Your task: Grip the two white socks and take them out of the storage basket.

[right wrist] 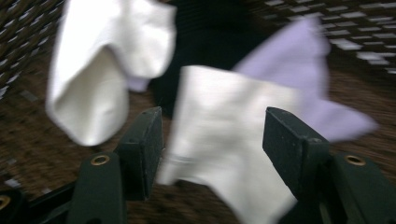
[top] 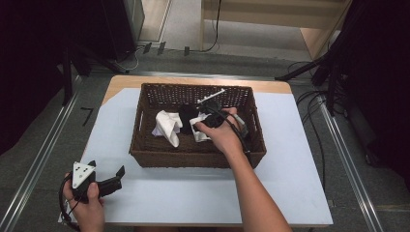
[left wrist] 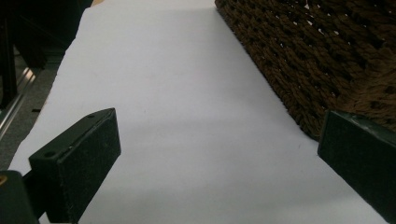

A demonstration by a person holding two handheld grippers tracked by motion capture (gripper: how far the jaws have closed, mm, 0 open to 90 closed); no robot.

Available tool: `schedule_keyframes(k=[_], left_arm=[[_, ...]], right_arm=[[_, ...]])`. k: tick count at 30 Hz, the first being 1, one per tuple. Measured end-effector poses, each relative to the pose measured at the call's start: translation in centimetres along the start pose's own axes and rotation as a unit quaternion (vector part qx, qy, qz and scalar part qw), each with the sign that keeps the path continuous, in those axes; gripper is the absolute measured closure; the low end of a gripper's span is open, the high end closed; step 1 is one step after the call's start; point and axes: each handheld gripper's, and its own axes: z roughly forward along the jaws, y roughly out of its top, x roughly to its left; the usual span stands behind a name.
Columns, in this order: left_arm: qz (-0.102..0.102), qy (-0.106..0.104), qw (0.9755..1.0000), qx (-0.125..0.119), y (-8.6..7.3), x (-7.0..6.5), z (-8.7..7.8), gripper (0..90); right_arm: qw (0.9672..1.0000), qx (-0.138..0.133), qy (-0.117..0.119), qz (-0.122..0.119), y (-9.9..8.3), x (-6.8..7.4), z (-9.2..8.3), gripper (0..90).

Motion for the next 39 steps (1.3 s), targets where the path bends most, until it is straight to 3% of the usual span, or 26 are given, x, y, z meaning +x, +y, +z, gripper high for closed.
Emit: schedule_keyframes(k=[1, 2, 5, 6, 9, 10, 11, 12, 15, 21, 23, 26, 29, 32, 37, 38, 39], left_arm=[[0.0, 0.0, 1.0, 0.0, 0.0, 0.0, 0.0, 0.3], [0.001, 0.001, 1.0, 0.001, 0.0, 0.0, -0.1, 0.3], [-0.001, 0.0, 1.0, 0.0, 0.0, 0.0, -0.1, 0.3], [0.0, -0.001, 1.0, 0.001, 0.0, 0.1, -0.1, 0.3], [0.0, 0.0, 1.0, 0.002, 0.0, 0.0, 0.0, 0.3], [0.0, 0.0, 1.0, 0.002, 0.0, 0.0, 0.0, 0.3], [-0.001, -0.001, 1.0, 0.001, 0.0, 0.0, 0.0, 0.3], [0.0, -0.001, 1.0, 0.004, 0.0, 0.1, -0.1, 0.3], [0.0, 0.0, 1.0, 0.001, 0.0, 0.0, 0.0, 0.3], [-0.001, 0.0, 1.0, 0.002, 0.0, 0.0, 0.0, 0.3], [-0.001, 0.0, 1.0, 0.002, 0.0, 0.0, 0.0, 0.3], [-0.001, 0.0, 1.0, 0.002, 0.0, 0.0, -0.1, 0.3], [0.0, 0.001, 1.0, 0.003, 0.0, 0.0, -0.1, 0.3], [-0.001, 0.0, 1.0, 0.004, 0.0, 0.1, -0.1, 0.3], [-0.003, -0.001, 1.0, 0.002, 0.0, 0.1, -0.1, 0.3], [-0.002, -0.001, 1.0, 0.002, 0.0, 0.1, -0.1, 0.3], [-0.001, -0.001, 1.0, 0.003, 0.0, 0.1, -0.1, 0.3]], right_arm=[[1.0, 0.009, 0.001, -0.002, 0.1, 0.4, 0.5, 37.5], [0.9998, 0.013, -0.015, -0.009, 0.2, 1.1, 1.5, 35.4], [0.9993, 0.019, -0.032, -0.007, 0.2, 1.3, 2.2, 36.2], [0.9978, 0.041, -0.049, -0.015, 0.0, 1.5, 2.9, 44.9], [0.9962, 0.065, -0.055, -0.018, -0.2, 1.2, 3.1, 67.2], [0.9962, 0.065, -0.055, -0.018, -0.2, 1.2, 3.1, 67.2], [0.9965, 0.063, -0.052, -0.015, -0.1, 1.0, 2.9, 73.3], [0.9983, 0.04, -0.039, -0.013, 0.1, 1.0, 2.1, 84.4], [0.9993, 0.017, -0.032, -0.012, 0.1, 0.9, 1.3, 86.6], [0.9977, -0.061, -0.028, 0.002, 0.5, 0.9, -2.3, 86.7], [0.9972, -0.07, -0.028, 0.006, 0.5, 0.8, -2.7, 86.7], [0.9953, -0.083, -0.046, 0.018, 0.3, -0.3, -4.3, 86.7], [0.9927, -0.074, -0.085, 0.042, -0.4, -2.4, -5.1, 86.3], [0.9917, -0.05, -0.104, 0.058, -1.0, -3.5, -4.4, 82.3], [0.993, -0.019, -0.098, 0.063, -1.7, -4.4, -2.5, 65.8], [0.9932, -0.005, -0.098, 0.063, -1.7, -4.6, -1.6, 52.9], [0.9928, 0.001, -0.103, 0.06, -1.7, -4.7, -1.2, 48.7]])
